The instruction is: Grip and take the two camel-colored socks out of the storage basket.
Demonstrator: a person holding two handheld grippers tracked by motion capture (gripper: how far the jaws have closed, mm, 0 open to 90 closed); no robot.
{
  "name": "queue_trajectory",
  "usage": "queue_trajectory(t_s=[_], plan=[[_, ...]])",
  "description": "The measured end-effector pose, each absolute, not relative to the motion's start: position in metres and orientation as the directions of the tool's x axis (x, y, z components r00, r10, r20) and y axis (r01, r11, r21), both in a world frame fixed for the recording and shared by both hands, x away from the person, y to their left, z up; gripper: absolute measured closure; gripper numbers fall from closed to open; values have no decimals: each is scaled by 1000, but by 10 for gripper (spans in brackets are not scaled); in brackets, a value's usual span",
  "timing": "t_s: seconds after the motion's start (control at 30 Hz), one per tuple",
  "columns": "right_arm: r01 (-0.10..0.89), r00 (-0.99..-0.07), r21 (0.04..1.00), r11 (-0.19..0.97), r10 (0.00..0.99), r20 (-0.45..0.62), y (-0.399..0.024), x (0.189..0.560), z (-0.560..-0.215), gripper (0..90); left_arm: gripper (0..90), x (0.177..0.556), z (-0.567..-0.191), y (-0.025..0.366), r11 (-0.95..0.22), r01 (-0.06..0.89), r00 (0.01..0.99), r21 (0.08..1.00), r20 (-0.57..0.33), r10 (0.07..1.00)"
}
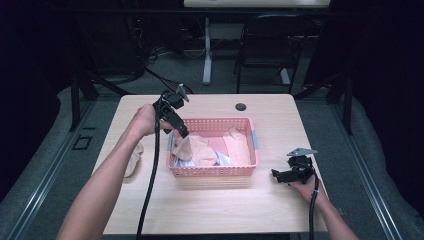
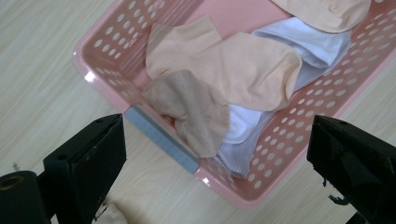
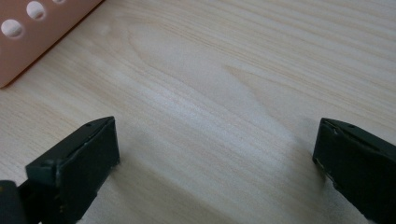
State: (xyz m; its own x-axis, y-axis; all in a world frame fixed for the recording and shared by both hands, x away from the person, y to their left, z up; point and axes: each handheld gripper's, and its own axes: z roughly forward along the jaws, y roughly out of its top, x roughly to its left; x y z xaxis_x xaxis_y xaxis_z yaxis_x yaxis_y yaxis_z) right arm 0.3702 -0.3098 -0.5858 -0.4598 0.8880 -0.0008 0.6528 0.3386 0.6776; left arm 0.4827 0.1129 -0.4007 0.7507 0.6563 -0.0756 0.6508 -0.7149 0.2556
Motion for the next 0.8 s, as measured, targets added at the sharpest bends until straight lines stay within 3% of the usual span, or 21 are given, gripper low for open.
queue_trajectory(t_s=[0.3, 0.8], plan=[[652, -461, 679, 338, 887, 1, -310, 370, -586, 0, 74, 486, -419, 101, -722, 646, 759, 247, -104, 643], [651, -460, 682, 333, 888, 5, -309, 370, -586, 0, 189, 493, -462, 102, -706, 676, 734, 211, -112, 670]])
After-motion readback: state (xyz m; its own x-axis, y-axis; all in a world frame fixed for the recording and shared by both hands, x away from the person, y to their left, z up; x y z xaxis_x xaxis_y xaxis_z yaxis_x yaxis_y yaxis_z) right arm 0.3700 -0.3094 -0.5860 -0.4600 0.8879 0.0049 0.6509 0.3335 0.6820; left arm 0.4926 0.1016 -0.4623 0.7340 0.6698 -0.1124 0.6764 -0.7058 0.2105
